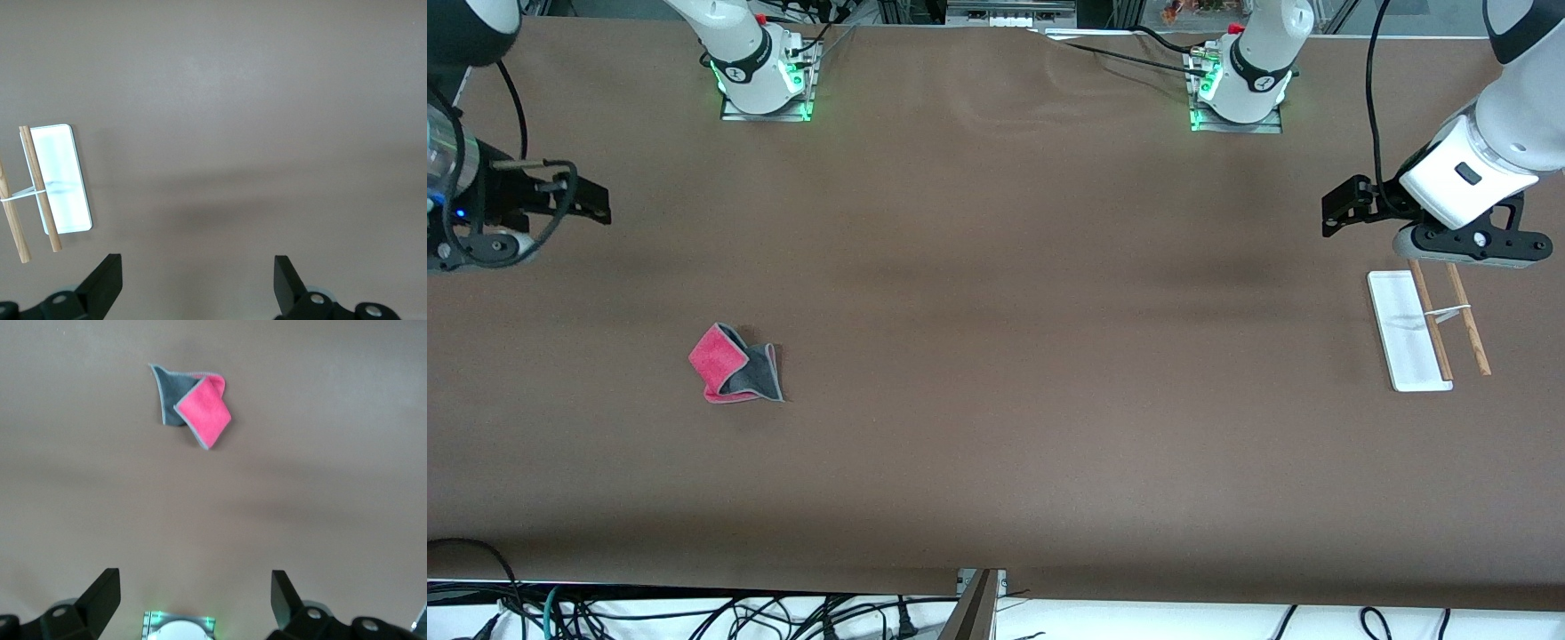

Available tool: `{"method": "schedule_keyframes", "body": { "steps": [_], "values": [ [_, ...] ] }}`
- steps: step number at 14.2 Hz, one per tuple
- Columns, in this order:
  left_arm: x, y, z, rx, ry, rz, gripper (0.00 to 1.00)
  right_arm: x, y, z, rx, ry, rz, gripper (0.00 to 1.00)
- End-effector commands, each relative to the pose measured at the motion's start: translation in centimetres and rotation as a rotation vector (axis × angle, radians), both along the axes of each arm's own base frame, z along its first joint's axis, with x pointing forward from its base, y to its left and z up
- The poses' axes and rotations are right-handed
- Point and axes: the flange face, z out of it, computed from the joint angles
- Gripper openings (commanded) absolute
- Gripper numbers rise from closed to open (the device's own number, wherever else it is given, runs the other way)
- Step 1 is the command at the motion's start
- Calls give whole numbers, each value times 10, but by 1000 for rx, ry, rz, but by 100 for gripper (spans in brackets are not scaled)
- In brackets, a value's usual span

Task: Pass towel and hang on rack
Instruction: 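Reach the right gripper down to the pink towel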

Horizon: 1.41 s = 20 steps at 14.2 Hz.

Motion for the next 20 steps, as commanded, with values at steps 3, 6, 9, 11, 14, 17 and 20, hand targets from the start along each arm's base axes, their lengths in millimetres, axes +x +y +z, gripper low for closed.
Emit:
{"method": "schedule_keyframes", "body": {
  "steps": [3,6,9,11,14,17,20],
  "values": [
    [23,23,-9,57,-78,18,100,44,12,-75,30,-2,0,100],
    [30,54,-23,67,-54,57,100,70,38,-127,48,-24,39,100],
    [28,53,-24,68,-44,56,100,90,57,-202,59,-6,65,100],
    [26,50,-25,66,-31,53,100,103,74,-231,72,-58,123,100],
    [23,44,-20,63,-21,56,100,117,79,-266,96,-115,235,100],
    [21,34,-17,61,-23,41,100,126,80,-309,112,-148,327,100],
    [19,30,-16,59,-15,34,100,128,83,-344,124,-171,410,100]
  ]
}}
